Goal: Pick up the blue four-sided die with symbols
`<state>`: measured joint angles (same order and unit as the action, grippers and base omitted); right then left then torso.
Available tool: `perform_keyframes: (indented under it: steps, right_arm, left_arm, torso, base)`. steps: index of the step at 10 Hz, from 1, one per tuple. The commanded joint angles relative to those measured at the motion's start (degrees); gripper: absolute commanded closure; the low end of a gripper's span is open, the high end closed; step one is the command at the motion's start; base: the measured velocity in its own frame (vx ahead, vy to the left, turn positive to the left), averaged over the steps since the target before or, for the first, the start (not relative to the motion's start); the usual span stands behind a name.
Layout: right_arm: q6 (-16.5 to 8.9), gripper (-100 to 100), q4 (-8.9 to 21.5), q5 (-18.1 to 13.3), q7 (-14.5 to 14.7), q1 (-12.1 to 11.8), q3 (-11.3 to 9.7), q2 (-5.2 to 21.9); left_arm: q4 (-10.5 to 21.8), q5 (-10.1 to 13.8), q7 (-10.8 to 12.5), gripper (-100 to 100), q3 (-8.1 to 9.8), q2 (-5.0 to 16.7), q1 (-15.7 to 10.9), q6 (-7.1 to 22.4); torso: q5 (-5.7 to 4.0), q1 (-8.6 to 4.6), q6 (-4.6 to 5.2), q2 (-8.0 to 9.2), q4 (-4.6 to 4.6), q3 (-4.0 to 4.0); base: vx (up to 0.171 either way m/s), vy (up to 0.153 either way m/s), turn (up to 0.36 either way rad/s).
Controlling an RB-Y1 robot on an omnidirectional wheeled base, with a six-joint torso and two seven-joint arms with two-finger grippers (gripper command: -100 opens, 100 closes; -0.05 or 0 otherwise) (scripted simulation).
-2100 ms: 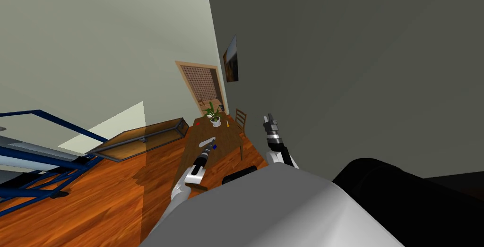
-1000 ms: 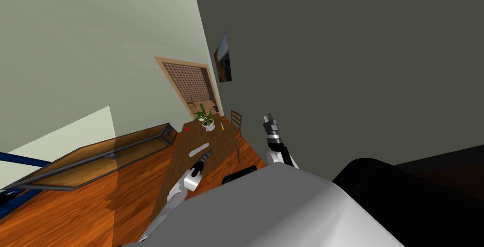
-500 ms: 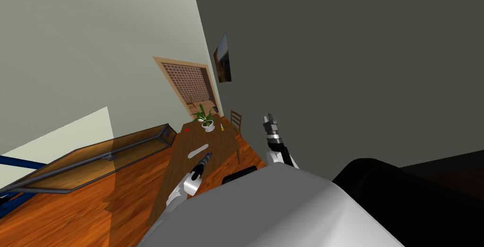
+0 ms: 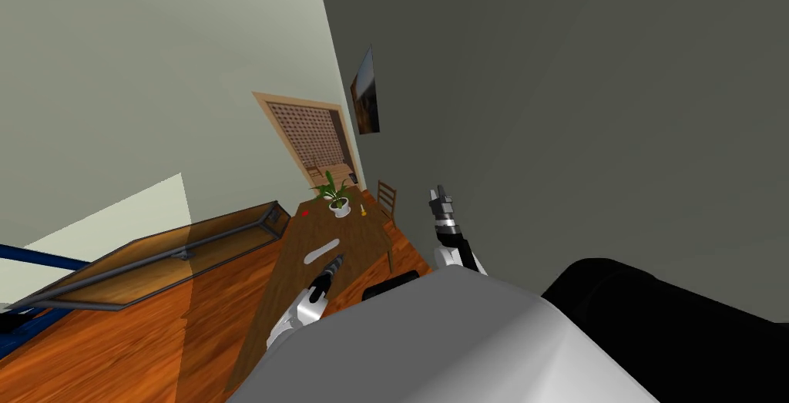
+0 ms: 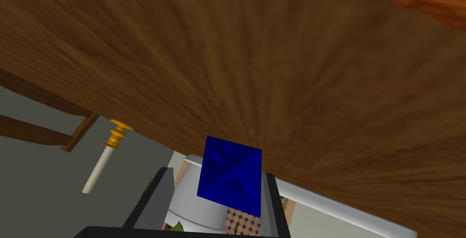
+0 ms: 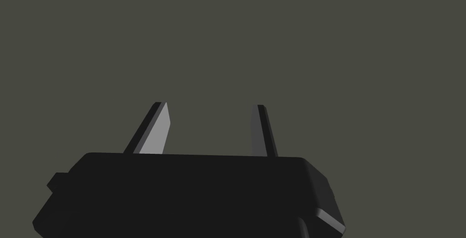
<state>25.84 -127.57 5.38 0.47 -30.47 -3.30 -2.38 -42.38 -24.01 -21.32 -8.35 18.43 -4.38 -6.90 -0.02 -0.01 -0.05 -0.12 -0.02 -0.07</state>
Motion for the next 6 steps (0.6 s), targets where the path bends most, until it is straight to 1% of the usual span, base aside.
perform_keyframes:
  steps: [1, 4, 5, 6]
  right_arm:
    - [0.0, 0, 0.0, 0.0, 0.0, 0.0, 0.0, 0.0]
    - [0.0, 0, 0.0, 0.0, 0.0, 0.0, 0.0, 0.0]
    - [0.0, 0, 0.0, 0.0, 0.0, 0.01, 0.0, 0.0]
    - [0.0, 0, 0.0, 0.0, 0.0, 0.01, 0.0, 0.0]
  left_arm:
    - [0.0, 0.0, 0.0, 100, 0.0, 0.0, 0.0, 0.0]
    - [0.0, 0.03, 0.04, 100, 0.02, -0.03, -0.01, 0.01]
    - [-0.01, 0.02, 0.04, 0, 0.01, -0.03, -0.01, 0.01]
    - [-0.06, 0.58, 0.85, 100, -0.68, 0.38, -1.25, 1.6]
  torso:
    - [0.0, 0.0, 0.0, 0.0, 0.0, 0.0]
    - [-0.01, 0.0, 0.01, 0.13, 0.03, 0.07]
    - [-0.01, 0.0, 0.01, 0.13, 0.03, 0.08]
    - [-0.01, 0.01, 0.01, 0.14, 0.03, 0.08]
  base:
    - [0.005, 0.002, 0.01]
    - [0.0, 0.0, 0.0]
    - [0.0, 0.0, 0.0]
    - [-0.083, 0.02, -0.121]
